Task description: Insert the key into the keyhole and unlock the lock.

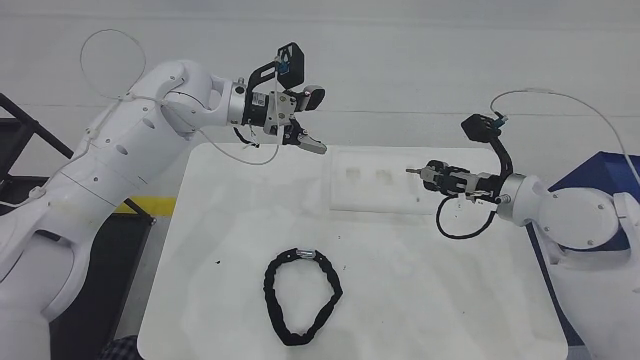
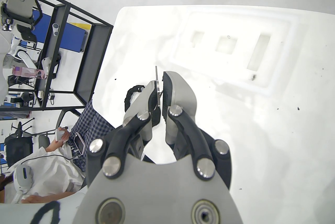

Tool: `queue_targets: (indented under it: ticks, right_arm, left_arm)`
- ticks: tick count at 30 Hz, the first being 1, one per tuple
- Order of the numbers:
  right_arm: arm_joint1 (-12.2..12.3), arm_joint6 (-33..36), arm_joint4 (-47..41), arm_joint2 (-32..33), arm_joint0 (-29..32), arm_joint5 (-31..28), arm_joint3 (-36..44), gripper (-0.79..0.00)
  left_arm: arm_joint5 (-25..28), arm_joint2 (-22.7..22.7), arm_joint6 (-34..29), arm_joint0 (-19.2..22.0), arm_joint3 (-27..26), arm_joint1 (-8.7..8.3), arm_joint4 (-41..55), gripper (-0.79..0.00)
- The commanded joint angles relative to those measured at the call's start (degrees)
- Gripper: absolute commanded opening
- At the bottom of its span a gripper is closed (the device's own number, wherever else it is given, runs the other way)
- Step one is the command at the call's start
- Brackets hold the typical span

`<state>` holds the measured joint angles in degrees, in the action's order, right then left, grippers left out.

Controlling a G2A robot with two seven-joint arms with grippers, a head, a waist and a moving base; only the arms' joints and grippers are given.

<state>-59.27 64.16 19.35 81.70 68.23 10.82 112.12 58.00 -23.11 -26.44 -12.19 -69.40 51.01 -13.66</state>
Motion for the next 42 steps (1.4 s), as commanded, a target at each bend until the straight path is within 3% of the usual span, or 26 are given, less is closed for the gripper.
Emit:
queue_targets:
  ticks: [1, 8, 12, 20, 26, 34, 42]
  right_arm:
    - [0.00, 0.00, 0.00, 0.00, 0.00, 0.00, 0.00, -0.785]
    - [0.00, 0.00, 0.00, 0.00, 0.00, 0.00, 0.00, -0.785]
    - [0.00, 0.00, 0.00, 0.00, 0.00, 0.00, 0.00, -0.785]
    - [0.00, 0.00, 0.00, 0.00, 0.00, 0.00, 0.00, -0.785]
    - [0.00, 0.00, 0.00, 0.00, 0.00, 0.00, 0.00, -0.785]
    - [0.00, 0.00, 0.00, 0.00, 0.00, 0.00, 0.00, -0.785]
    - [0.00, 0.00, 0.00, 0.00, 0.00, 0.00, 0.00, -0.785]
  left_arm:
    - [0.00, 0.00, 0.00, 0.00, 0.00, 0.00, 0.00, 0.000]
    - [-1.29, -0.41, 0.11, -0.10, -0.66, -0.06, -1.46, 0.000]
    - [-2.31, -3.02, 3.47, -2.56, -3.26, -0.98, -6.47, 0.000]
    - [0.00, -8.41, 13.03, -13.33, -9.31, -4.32, -18.69, 0.000]
    - [0.00, -9.79, 17.75, -19.68, -12.08, -6.33, -25.64, 0.000]
    - [0.00, -5.27, 19.27, -22.29, -12.10, -7.38, -30.08, 0.000]
    - [0.00, 2.48, 18.67, -19.48, -10.76, -7.53, -31.57, 0.000]
